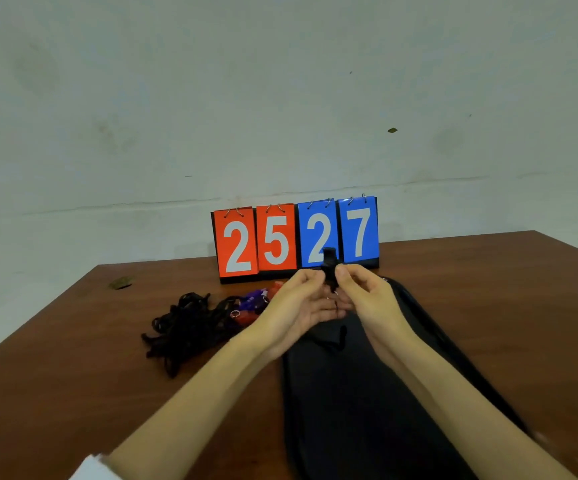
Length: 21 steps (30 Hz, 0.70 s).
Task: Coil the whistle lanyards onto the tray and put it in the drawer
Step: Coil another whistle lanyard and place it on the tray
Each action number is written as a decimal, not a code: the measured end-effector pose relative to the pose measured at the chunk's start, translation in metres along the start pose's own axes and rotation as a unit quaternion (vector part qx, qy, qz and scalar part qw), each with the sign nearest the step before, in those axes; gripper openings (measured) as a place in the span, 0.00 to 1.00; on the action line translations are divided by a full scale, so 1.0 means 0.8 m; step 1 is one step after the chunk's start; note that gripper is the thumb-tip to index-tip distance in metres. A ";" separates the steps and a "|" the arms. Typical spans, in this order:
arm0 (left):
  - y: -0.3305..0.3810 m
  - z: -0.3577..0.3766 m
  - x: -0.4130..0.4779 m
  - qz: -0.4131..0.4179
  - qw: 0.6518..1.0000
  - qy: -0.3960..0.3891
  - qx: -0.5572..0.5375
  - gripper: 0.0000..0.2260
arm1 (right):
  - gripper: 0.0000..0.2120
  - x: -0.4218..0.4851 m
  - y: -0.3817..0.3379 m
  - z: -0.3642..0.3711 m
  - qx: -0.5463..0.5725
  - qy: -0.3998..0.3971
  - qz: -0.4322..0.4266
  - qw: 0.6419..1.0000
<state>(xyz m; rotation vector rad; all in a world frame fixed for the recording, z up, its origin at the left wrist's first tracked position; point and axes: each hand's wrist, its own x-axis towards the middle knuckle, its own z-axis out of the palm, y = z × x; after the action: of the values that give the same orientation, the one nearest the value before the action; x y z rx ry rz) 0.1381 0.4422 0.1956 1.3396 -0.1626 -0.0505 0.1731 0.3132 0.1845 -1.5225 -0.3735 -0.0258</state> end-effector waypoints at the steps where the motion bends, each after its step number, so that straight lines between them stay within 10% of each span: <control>1: -0.005 0.001 0.001 0.001 1.000 -0.005 -0.020 0.10 | 0.10 -0.001 0.000 -0.001 0.016 -0.001 0.005 1.000; 8: -0.020 -0.006 0.004 0.027 0.999 0.038 0.009 0.06 | 0.10 -0.007 -0.002 0.008 0.022 0.016 0.019 0.999; 14: -0.005 -0.030 -0.003 -0.128 0.985 -0.065 0.096 0.06 | 0.10 -0.002 -0.013 -0.007 0.121 0.096 0.033 0.987; 21: 0.039 -0.066 -0.012 -0.121 0.922 -0.070 0.361 0.07 | 0.10 -0.001 -0.005 -0.004 -0.098 0.016 0.061 0.993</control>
<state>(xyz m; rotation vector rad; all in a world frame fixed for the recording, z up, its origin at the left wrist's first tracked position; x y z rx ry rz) 0.1345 0.5015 0.2139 2.0938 -0.1396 -0.3221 0.1720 0.3094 0.1883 -1.7353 -0.2582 0.0102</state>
